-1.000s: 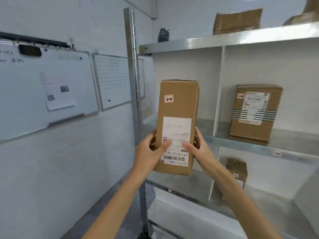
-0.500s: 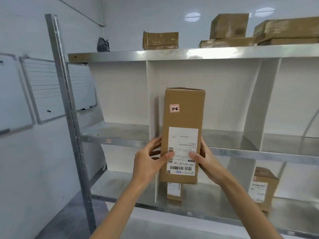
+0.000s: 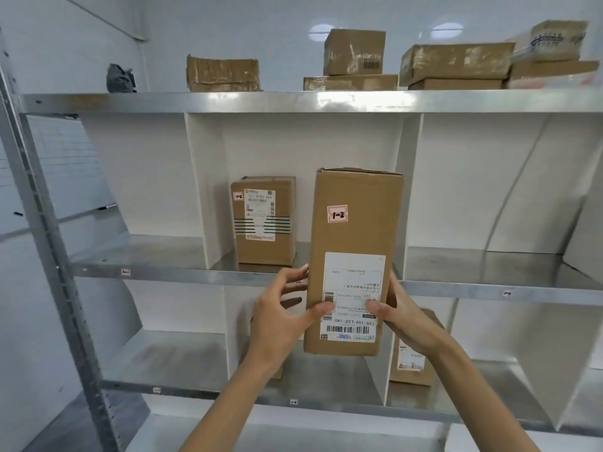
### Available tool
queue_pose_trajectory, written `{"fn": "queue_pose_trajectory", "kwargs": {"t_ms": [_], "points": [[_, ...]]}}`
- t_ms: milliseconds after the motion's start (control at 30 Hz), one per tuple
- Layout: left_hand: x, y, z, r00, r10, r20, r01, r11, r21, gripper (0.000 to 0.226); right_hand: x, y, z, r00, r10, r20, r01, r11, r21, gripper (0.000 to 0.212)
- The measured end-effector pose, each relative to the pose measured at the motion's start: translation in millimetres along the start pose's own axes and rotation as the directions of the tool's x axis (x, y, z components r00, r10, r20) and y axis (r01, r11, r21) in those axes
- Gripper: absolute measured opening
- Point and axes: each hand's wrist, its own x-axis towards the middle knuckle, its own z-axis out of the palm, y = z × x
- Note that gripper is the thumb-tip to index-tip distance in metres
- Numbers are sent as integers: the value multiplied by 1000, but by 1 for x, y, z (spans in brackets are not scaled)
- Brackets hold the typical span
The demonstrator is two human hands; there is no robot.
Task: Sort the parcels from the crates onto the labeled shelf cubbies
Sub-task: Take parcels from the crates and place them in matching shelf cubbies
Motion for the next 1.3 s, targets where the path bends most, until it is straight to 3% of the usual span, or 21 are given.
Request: {"fn": "queue_pose_trajectory", "kwargs": {"t_ms": [133, 267, 433, 700, 767, 867, 967, 1167, 1300], "points": [[-1, 2, 16, 1000, 13, 18, -13, 1000, -5, 71, -8, -2, -13, 1000, 16, -25, -16, 1000, 0, 105], [5, 9, 17, 990, -16, 139, 32, 993, -116, 57, -12, -3, -17, 996, 33, -84, -30, 999, 41, 113], [10, 3, 7, 929, -50, 368, 153, 954, -257, 69, -10, 4, -11, 988, 27, -154, 1, 984, 177, 101], [20, -3, -3, 910, -19, 413, 169, 928, -331, 75, -6, 0, -5, 971, -30, -238, 45, 997, 56, 81], [22, -3, -5, 911, -30, 411, 172, 933, -315, 67, -6, 0, -2, 963, -52, -263, 61, 998, 25, 74], [22, -4, -6, 923, -31, 384, 150, 947, -284, 51, -6, 2, 2, 953, -66, -296, 58, 998, -38, 83], [22, -9, -6, 935, -27, 354, 131, 953, -274, 50, -7, 9, 8, 948, -58, -312, 28, 995, -99, 85], [22, -18, 7, 962, -98, 254, 145, 974, -174, 56, -4, 28, 20, 900, -86, -428, 28, 990, -139, 64], [25, -28, 20, 985, -130, 110, 139, 987, -76, 50, 8, 35, 27, 860, -117, -496, 50, 988, -146, 45]]}}
